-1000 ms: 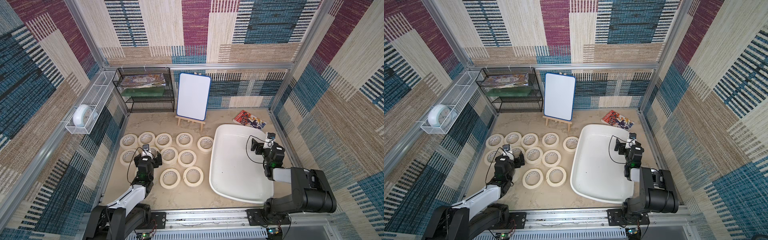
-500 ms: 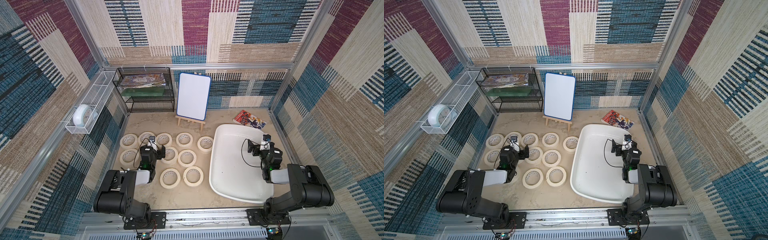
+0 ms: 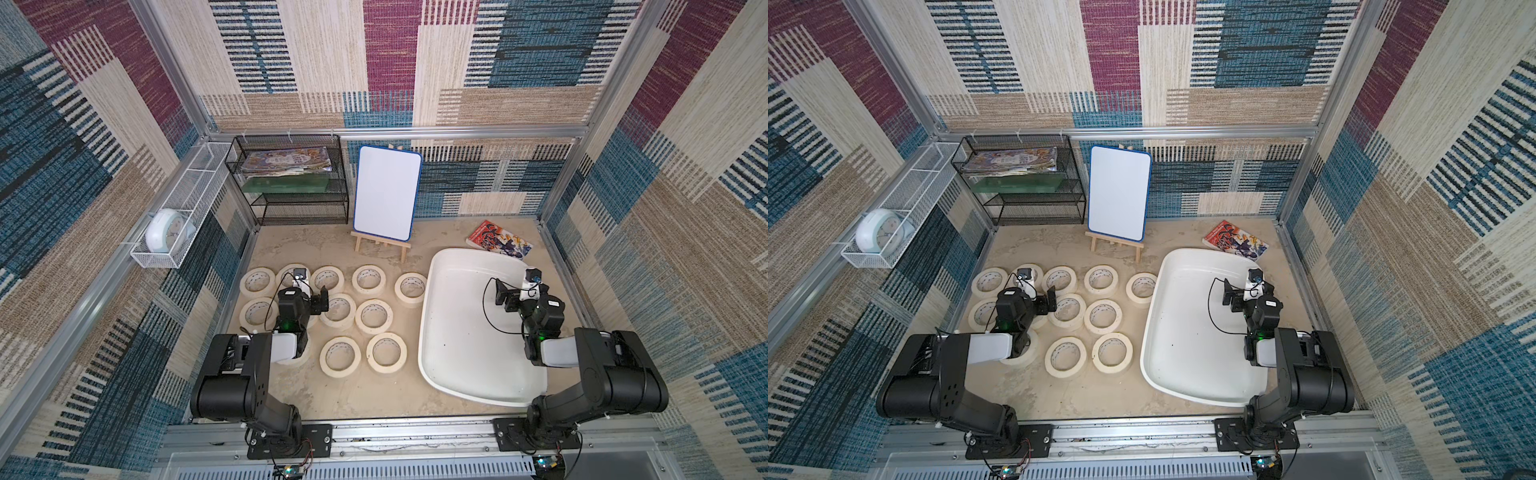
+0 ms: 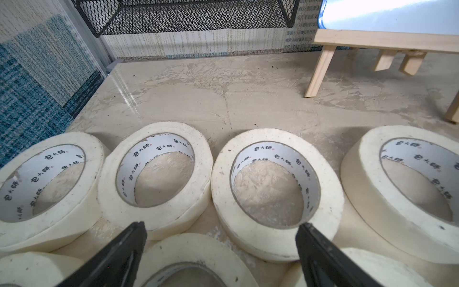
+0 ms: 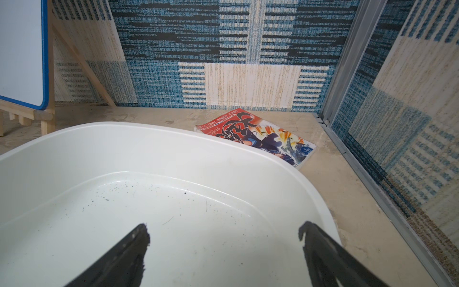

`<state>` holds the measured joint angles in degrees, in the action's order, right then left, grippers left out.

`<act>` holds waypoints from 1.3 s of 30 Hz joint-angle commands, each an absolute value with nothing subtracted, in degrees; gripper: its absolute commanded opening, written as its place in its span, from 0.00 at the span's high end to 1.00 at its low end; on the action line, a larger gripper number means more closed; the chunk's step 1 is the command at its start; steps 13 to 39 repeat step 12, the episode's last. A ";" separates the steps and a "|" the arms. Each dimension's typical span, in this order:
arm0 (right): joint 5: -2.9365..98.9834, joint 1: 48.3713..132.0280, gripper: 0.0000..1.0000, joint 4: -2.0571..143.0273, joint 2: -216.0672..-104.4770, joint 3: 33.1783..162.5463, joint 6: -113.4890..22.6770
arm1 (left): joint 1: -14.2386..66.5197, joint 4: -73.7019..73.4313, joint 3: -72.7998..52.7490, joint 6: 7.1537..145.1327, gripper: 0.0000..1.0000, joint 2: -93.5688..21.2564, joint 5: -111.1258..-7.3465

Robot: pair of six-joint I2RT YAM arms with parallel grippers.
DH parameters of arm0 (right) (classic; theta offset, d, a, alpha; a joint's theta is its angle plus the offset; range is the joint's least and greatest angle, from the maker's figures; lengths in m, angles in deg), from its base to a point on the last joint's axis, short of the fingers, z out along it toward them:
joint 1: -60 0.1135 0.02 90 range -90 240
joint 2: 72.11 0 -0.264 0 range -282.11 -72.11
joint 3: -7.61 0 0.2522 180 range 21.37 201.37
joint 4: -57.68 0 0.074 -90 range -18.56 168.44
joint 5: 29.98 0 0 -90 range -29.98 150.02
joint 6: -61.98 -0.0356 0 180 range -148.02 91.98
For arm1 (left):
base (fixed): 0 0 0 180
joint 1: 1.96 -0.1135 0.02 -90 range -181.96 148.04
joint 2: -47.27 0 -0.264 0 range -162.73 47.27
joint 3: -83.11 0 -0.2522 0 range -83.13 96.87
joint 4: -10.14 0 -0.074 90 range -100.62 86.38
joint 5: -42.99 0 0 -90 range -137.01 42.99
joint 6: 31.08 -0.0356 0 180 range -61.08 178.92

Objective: Take out the art tape in the storage box
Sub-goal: Reset both arms

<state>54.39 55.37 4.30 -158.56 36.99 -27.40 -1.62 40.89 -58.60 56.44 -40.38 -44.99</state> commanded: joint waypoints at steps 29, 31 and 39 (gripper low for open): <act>55.01 55.86 0.01 5.67 -158.69 37.25 -27.72 | -2.00 40.06 -58.08 57.24 0.01 -40.27 -46.22; 55.01 55.86 0.01 5.67 -158.69 37.25 -27.72 | -2.00 40.06 -58.08 57.24 0.01 -40.27 -46.22; 55.01 55.86 0.01 5.67 -158.69 37.25 -27.72 | -2.00 40.06 -58.08 57.24 0.01 -40.27 -46.22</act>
